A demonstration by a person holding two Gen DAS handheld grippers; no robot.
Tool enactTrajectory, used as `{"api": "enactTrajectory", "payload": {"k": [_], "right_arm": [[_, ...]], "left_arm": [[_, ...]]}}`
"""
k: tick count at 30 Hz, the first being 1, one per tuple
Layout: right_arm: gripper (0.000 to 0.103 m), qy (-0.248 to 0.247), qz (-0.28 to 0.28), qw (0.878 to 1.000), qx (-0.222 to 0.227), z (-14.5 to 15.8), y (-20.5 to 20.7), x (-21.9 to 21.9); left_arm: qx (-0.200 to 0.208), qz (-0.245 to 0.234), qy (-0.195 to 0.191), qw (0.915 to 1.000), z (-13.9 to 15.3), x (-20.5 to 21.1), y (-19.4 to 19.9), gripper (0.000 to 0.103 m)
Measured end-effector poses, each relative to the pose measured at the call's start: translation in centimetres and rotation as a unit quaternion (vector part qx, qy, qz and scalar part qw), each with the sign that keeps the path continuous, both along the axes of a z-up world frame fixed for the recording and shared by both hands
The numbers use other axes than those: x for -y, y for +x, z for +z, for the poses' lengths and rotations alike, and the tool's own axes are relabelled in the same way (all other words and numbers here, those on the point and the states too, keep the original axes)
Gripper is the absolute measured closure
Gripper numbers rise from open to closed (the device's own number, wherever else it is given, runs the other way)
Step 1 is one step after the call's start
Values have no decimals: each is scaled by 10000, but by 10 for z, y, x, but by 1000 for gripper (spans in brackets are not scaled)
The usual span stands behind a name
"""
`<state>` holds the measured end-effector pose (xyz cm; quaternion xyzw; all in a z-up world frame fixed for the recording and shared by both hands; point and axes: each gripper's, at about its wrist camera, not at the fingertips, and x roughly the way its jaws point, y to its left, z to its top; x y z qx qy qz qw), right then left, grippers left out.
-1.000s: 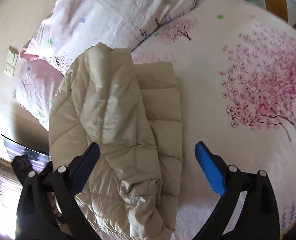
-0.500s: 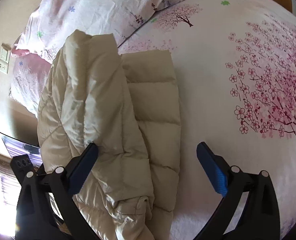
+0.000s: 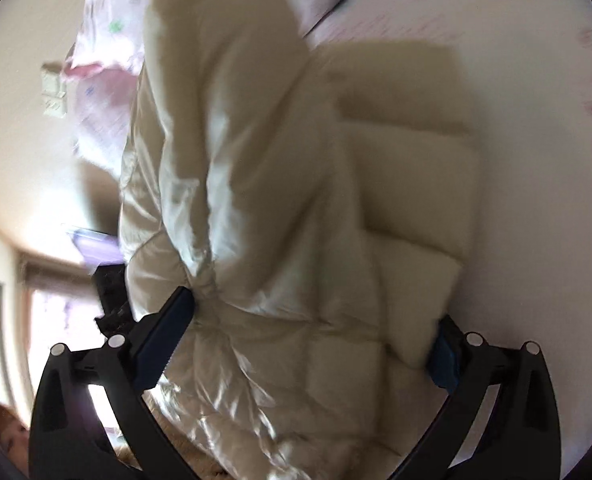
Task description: Fold large clothes
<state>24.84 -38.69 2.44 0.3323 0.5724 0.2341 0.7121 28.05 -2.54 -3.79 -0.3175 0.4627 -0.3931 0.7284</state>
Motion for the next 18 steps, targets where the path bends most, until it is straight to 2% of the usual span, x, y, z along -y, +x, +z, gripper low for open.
{"api": "enactTrajectory", "payload": {"k": [7, 9, 11, 13, 14, 16, 18], "right_arm": [[3, 258, 578, 9979, 93, -4, 19, -33], [17, 432, 579, 9974, 83, -7, 18, -40], [44, 807, 501, 9955, 32, -12, 13, -42], [58, 969, 442, 9940, 230, -8, 11, -47], [65, 987, 419, 9939, 275, -6, 10, -49], [71, 1024, 411, 9932, 380, 3, 7, -55], [75, 1018, 478, 9926, 461, 10, 7, -66]], "left_arm": [[-15, -63, -276, 9996, -1, -2, 1, 7], [-5, -31, -296, 9996, -2, -5, 0, 7], [14, 54, -255, 9997, -1, -9, -2, 13], [75, 172, -218, 9996, 3, -13, -6, 29], [106, 196, -233, 9995, 6, -16, -8, 32], [255, 226, -236, 9991, 16, -20, -13, 42], [434, 258, -195, 9985, 28, -28, -17, 46]]}}
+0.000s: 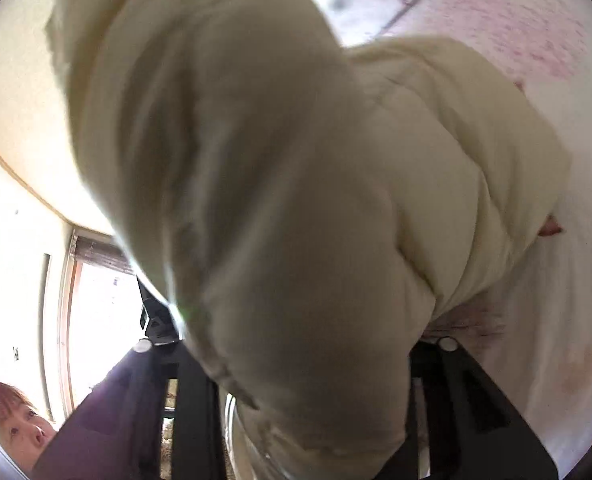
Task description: Fold large clothes
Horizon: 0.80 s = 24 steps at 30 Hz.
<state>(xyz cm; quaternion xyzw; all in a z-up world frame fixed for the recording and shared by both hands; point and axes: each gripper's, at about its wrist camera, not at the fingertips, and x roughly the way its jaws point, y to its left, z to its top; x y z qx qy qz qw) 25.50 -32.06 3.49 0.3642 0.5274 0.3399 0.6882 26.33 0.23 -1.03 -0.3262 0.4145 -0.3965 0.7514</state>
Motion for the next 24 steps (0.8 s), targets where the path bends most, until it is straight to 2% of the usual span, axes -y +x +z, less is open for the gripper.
{"api": "enactTrajectory", "payload": {"k": [4, 8, 12, 15, 18, 21, 24], "right_arm": [[77, 47, 210, 9989, 407, 23, 9, -31], [77, 77, 313, 9959, 849, 40, 27, -69], [77, 18, 207, 9947, 1002, 41, 48, -94], [77, -155, 123, 9965, 818, 21, 66, -111], [72, -251, 52, 9993, 257, -16, 79, -122], [66, -127, -35, 9999, -83, -34, 89, -129], [55, -379, -42, 9991, -202, -36, 94, -136]], "left_arm": [[378, 183, 219, 9989, 24, -25, -6, 50], [685, 561, 535, 9946, 48, -59, 1, 51], [658, 877, 958, 9893, 52, -83, 23, 51], [443, 1021, 1379, 9842, 38, -93, 42, 51], [146, 1094, 1760, 9782, 16, -97, 55, 48], [72, 1090, 1791, 9778, 1, -102, 58, 44], [30, 1091, 1888, 9759, 0, -100, 60, 41]]}}
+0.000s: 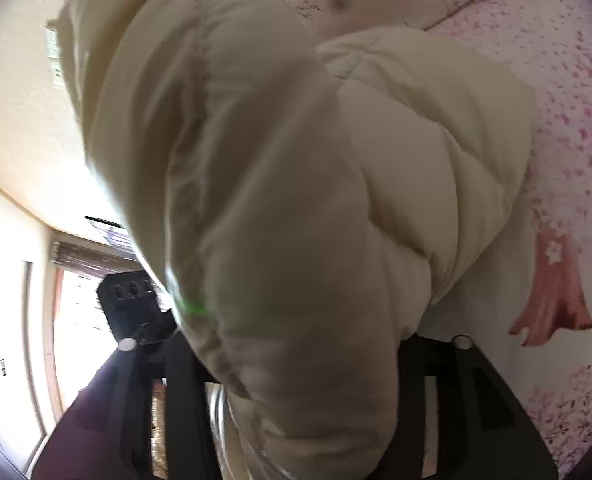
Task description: Fold large clothes
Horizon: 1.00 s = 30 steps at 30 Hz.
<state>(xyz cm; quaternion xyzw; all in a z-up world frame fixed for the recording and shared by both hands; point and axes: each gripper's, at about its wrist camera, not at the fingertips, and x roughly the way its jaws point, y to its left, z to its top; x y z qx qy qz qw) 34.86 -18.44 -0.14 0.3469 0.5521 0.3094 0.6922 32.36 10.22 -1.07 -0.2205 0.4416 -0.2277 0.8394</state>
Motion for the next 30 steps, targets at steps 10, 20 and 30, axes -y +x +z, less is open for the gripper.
{"api": "enactTrajectory", "payload": {"k": [10, 20, 30], "right_arm": [[38, -2083, -1559, 9515, 1644, 82, -67, 44], [77, -3017, 174, 9134, 2727, 77, -136, -56], [75, -2667, -236, 9348, 2336, 90, -98, -49]], "left_arm": [[1185, 728, 1334, 9812, 51, 0, -64, 37], [1760, -225, 1929, 9650, 57, 67, -118, 37], [1421, -419, 2307, 9617, 26, 86, -97, 34]]}}
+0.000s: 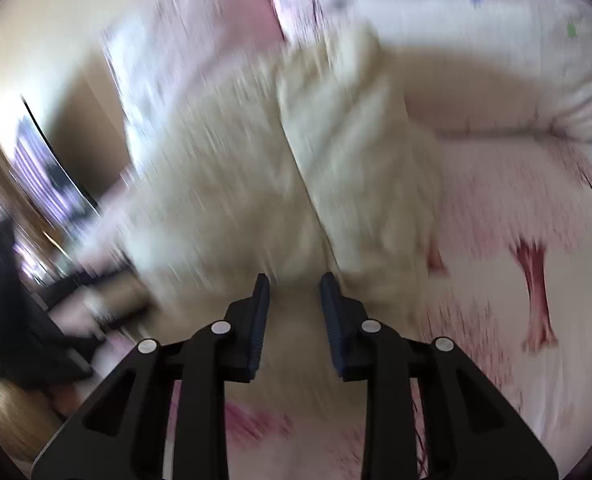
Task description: Fold large clothes
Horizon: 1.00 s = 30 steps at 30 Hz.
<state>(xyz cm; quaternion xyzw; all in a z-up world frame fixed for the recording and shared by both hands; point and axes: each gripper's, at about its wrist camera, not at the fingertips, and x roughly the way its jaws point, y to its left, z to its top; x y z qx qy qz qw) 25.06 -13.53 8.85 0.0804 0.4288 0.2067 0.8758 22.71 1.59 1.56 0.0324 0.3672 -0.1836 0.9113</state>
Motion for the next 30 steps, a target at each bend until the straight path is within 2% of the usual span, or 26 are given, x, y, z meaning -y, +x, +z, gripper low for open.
{"api": "enactTrajectory", "payload": {"k": [3, 5, 6, 8, 10, 13, 16, 19, 21, 24, 26, 30], "right_arm": [[64, 409, -217, 9989, 57, 13, 22, -1], [57, 452, -463, 9979, 57, 11, 45, -5], [57, 403, -554, 9976, -1, 8, 63, 5], [59, 213, -729, 9964, -388, -7, 86, 3], [58, 226, -785, 9934, -804, -27, 97, 7], [58, 184, -967, 9901, -1002, -33, 103, 12], [59, 316, -967, 9914, -827, -19, 90, 15], [59, 668, -508, 9945, -626, 3, 53, 13], [58, 672, -289, 9959, -533, 8, 25, 11], [57, 441, -163, 9968, -651, 5, 7, 4], [57, 170, -206, 9971, -717, -7, 4, 2], [53, 71, -298, 9970, -705, -17, -2, 2]], "left_arm": [[9, -4, 33, 10000, -1, 1, 0, 32], [24, -17, 34, 10000, -3, 3, -3, 30], [46, -11, 44, 10000, -3, 4, -3, 29], [127, -26, 47, 9999, -3, 6, -5, 26], [284, -55, -35, 9996, 0, 7, -12, 26], [511, 5, -249, 9984, 9, 6, -23, 22], [588, 185, -550, 9966, 18, -3, -35, 16], [679, 427, -728, 9941, 24, -17, -51, 9], [830, 626, -585, 9929, 28, -21, -63, 3], [980, 925, -265, 9905, 30, -22, -77, 1], [908, 1020, -138, 9905, 28, -21, -80, 1], [690, 1272, 72, 9895, 19, -19, -84, 1]]}}
